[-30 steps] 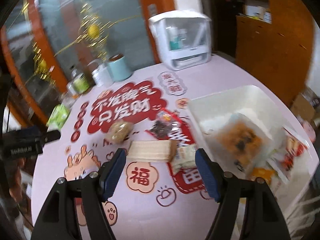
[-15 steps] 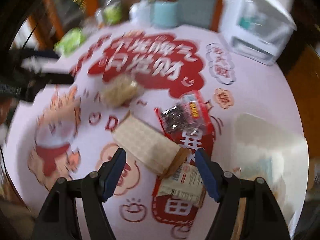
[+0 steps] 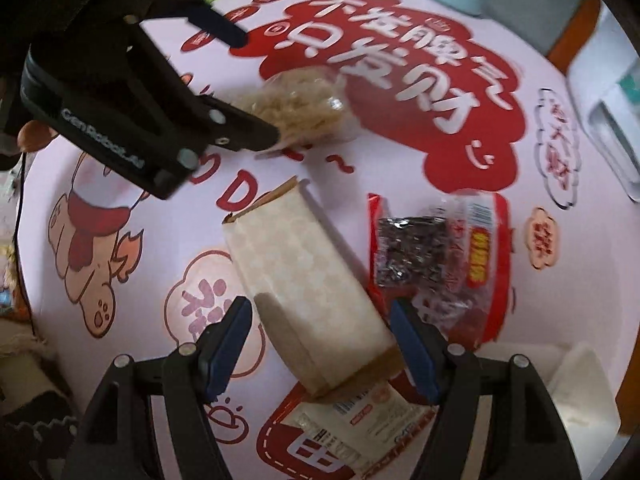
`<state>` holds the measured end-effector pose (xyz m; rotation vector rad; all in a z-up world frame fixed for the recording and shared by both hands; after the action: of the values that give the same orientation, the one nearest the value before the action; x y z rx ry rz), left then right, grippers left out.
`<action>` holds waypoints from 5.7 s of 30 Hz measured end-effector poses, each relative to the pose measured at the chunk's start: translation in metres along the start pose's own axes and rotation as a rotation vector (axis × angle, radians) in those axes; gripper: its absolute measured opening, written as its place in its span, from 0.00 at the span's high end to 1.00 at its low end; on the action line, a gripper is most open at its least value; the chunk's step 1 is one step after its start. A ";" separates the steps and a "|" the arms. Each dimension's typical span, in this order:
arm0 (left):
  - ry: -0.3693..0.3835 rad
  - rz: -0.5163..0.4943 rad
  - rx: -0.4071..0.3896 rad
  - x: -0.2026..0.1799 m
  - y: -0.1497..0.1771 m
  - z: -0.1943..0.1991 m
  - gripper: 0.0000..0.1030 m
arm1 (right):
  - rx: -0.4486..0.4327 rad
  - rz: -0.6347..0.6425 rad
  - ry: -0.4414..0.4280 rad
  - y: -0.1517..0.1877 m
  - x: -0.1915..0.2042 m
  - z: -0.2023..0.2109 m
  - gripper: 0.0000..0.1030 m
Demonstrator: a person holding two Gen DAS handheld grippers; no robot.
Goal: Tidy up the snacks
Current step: 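Grasp the clear rice-cracker bag with the left tool while the right tool grasps the beige wafer box, then carry the rice-cracker bag and wafer box into the white tray and release both, then move both tools back over the red date packet and white LIPO bag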
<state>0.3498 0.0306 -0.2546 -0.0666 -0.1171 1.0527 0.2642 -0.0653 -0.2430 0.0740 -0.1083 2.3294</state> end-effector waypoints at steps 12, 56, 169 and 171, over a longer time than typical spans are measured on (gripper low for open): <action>-0.001 -0.009 0.079 -0.001 -0.011 -0.034 0.17 | 0.070 0.043 0.016 -0.012 0.007 -0.018 0.30; 0.107 0.002 -0.226 -0.077 0.137 0.154 0.47 | -0.473 -0.679 0.184 0.159 0.092 0.148 0.41; -0.011 -0.638 -0.198 -0.113 -0.024 0.067 0.23 | -0.537 -1.523 0.097 0.133 0.041 0.036 0.39; 0.004 -0.678 -0.174 -0.115 -0.033 0.055 0.23 | -0.545 -1.620 0.116 0.131 0.033 0.026 0.32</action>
<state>0.3145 -0.0859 -0.2033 -0.1726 -0.2102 0.3635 0.1473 -0.1346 -0.2216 -0.1889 -0.4262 0.6394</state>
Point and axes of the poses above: each gripper's, at about its wrist camera, not at the fingertips, and z roughly against the way its jaws point, x to its left, y to its underside, the point moved 4 cm from there along -z, roughly the way its jaws point, and after that the axes turned 5 degrees about x, right-handed, at the moved point
